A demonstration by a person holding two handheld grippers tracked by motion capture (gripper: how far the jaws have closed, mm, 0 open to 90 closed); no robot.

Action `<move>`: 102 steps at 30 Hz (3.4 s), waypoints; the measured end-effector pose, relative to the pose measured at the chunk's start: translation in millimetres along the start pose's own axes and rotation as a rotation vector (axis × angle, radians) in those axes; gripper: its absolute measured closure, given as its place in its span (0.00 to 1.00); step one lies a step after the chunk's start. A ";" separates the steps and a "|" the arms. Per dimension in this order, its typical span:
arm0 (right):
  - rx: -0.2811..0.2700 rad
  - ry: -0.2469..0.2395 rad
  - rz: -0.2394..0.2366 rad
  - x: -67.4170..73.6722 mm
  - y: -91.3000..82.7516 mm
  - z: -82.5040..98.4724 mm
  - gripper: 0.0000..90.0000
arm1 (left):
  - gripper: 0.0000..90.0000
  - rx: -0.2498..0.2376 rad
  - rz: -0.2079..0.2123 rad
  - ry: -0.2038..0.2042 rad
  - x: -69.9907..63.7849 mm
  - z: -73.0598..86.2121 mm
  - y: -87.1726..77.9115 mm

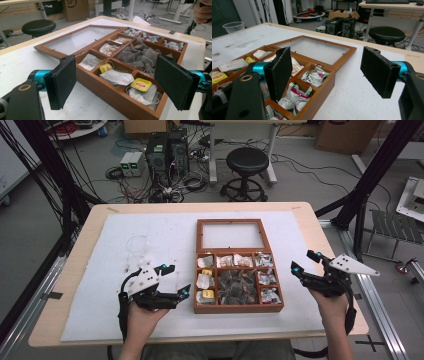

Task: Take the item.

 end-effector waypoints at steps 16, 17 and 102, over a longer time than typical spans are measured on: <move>0.003 0.009 0.014 -3.8 -6.1 2.1 0.30 | 0.43 0.137 0.100 -0.001 -7.9 -0.8 42.3; 0.003 0.008 0.014 -3.7 -5.7 2.2 0.30 | 0.45 0.149 0.095 -0.003 -7.5 -0.1 44.5; 0.014 0.013 -0.005 -3.9 2.7 6.6 0.30 | 0.98 -0.134 -0.215 0.028 83.4 -95.6 -63.8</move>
Point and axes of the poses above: each handheld gripper's, and its own axes: y roughly forward along the jaws, z roughly out of its underside, x roughly to its left, the point moved 1 cm from there along y, roughly forward along the jaws, and after that the axes turned 10 degrees about -y, right-handed, at the moved point
